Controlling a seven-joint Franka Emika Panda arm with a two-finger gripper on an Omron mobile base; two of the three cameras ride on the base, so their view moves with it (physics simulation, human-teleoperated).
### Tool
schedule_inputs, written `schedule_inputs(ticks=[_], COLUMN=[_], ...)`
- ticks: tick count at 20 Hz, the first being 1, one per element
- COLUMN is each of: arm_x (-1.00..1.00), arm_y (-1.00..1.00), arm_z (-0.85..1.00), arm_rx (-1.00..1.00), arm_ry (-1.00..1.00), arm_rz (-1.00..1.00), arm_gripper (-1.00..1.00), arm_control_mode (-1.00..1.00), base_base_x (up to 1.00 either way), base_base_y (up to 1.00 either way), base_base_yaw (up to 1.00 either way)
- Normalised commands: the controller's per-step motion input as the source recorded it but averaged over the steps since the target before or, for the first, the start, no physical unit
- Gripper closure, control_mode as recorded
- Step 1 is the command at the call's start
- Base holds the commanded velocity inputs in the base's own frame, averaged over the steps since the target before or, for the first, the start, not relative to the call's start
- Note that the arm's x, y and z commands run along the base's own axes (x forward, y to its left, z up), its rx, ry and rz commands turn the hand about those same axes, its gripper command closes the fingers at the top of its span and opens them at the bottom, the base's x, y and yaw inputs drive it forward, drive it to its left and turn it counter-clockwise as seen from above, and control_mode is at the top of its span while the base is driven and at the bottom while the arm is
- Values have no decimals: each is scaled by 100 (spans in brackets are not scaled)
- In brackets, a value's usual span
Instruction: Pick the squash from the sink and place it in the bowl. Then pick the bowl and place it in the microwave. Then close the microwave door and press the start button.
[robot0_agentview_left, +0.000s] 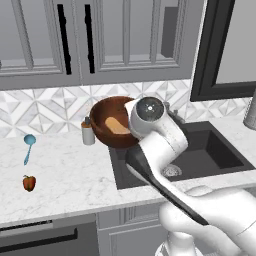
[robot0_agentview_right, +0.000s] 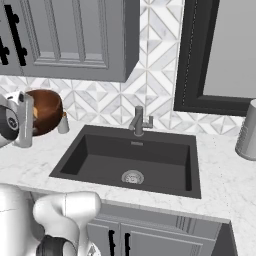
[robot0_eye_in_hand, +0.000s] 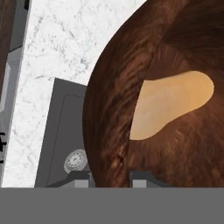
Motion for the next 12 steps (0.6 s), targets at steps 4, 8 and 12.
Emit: schedule_inputs(ticks=[4,8,12], arm_x=[0,0,0], arm_y=[-71,-57,-47], arm_z=[74,63,56], arm_rx=[10,3,0], arm_ry=[12,2,9], arm_rz=[2,1,0], arm_gripper=[100,100,100], arm_control_mode=[-100,-100,-100], base_base_x=[0,0,0], base_base_y=[0,0,0], base_base_yaw=[0,0,0])
